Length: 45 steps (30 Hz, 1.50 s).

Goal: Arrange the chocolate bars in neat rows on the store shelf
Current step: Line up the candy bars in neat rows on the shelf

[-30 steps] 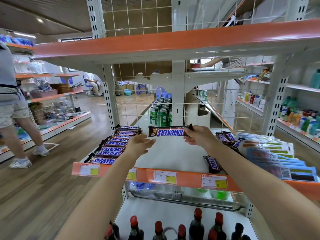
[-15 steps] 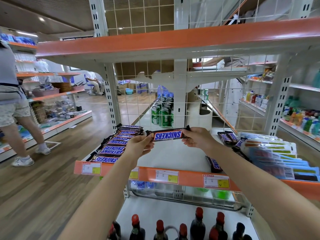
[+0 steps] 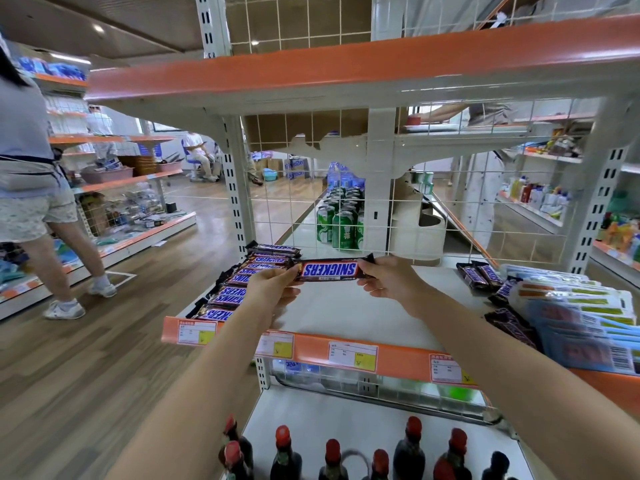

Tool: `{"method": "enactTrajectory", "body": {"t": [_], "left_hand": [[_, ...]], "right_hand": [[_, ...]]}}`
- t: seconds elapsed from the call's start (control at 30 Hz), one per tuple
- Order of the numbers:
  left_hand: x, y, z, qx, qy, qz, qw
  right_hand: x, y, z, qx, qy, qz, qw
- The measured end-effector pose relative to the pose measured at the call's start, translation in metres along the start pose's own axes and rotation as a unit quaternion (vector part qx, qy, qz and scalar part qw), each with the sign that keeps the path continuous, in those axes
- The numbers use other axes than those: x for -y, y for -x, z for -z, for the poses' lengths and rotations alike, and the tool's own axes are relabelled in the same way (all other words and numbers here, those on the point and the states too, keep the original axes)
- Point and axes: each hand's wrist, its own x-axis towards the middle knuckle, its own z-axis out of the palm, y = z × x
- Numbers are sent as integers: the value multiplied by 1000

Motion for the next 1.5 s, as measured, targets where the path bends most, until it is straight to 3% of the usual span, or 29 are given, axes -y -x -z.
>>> {"method": "enactTrajectory", "body": {"t": [0.2, 0.33, 0.47, 0.63, 0.87, 1.27, 1.5], "left_hand": [[-13, -19, 20, -26, 10, -14, 1000], [-23, -44, 41, -50, -44, -24, 997], [-35, -72, 56, -75, -103, -26, 992], [-40, -106, 68, -43, -184, 12, 982], [-32, -165, 75, -72, -282, 13, 957], [-12, -222, 75, -41, -488, -4, 872], [0, -231, 80, -15, -642, 2, 767]], "right_hand": [[4, -21, -23, 21, -13, -19, 999], [11, -46, -45, 37, 2, -26, 999], [17, -75, -72, 2, 46, -22, 999], [12, -116, -102, -40, 109, -12, 993], [-6, -166, -127, -26, 137, -41, 989], [-26, -209, -141, -28, 303, 3, 953], [-29, -210, -143, -61, 345, 42, 936]]}}
